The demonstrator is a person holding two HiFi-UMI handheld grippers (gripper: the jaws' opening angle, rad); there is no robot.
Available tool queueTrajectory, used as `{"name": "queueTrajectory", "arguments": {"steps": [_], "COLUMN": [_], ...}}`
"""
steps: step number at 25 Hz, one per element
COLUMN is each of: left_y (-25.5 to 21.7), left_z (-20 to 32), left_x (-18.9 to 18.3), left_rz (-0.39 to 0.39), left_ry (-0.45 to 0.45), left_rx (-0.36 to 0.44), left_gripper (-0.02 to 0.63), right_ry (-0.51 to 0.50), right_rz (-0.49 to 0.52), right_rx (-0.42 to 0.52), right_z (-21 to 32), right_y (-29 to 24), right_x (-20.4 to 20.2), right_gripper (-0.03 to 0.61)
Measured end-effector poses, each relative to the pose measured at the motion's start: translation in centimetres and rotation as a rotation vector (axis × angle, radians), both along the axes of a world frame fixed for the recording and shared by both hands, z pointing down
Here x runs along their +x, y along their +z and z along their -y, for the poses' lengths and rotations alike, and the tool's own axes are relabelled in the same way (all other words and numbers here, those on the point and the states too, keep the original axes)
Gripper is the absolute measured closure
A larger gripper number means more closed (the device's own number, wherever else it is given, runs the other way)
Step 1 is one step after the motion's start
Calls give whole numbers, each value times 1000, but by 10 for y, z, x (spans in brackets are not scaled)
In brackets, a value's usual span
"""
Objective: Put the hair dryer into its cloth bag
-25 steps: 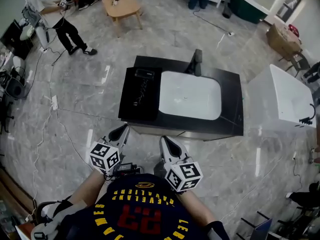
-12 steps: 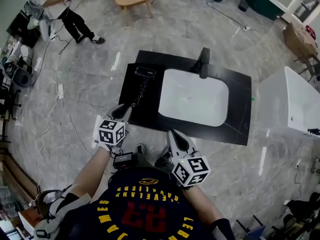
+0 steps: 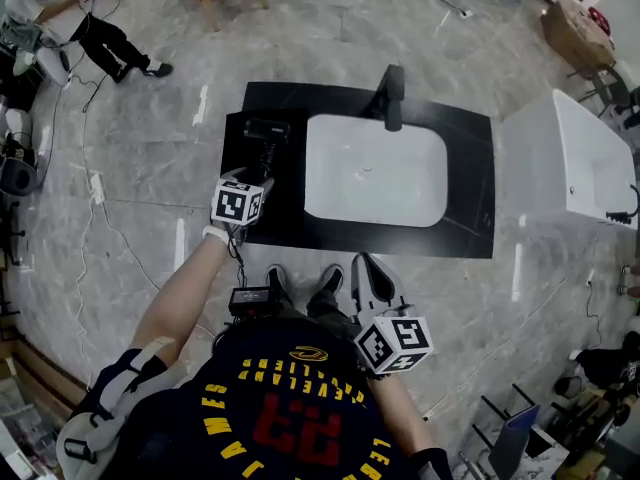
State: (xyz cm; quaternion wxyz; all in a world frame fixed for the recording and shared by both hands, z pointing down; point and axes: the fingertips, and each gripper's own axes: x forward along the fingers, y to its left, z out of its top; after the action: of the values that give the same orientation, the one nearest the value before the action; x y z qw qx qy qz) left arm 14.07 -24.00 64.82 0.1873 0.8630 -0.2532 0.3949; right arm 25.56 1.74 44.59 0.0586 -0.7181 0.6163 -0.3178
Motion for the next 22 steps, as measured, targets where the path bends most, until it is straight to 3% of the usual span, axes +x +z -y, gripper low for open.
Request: {"name": "queueTrajectory", "arguments": {"steps": [4,8,13,22], "left_y": [22,36,54,50], "left_z": [6,14,13,9], "left_x": [17,17,17,13], "left_rz": [74,148,157,130], "left_ry": [28,-9,-84,-73], "left_rx": [-23,-11,-86,-61], "left_gripper": [342,342,342,362], "right_ry": [84,133,167,149], "right_rz": [2,7,24,32], "right_rx": [-17,-24,-31,-37], "right_z": [-17,-29,-37,-39], "right_y": [3,7,12,15], "right_x": [6,9,12,13], "right_gripper": [569,569,569,569]}}
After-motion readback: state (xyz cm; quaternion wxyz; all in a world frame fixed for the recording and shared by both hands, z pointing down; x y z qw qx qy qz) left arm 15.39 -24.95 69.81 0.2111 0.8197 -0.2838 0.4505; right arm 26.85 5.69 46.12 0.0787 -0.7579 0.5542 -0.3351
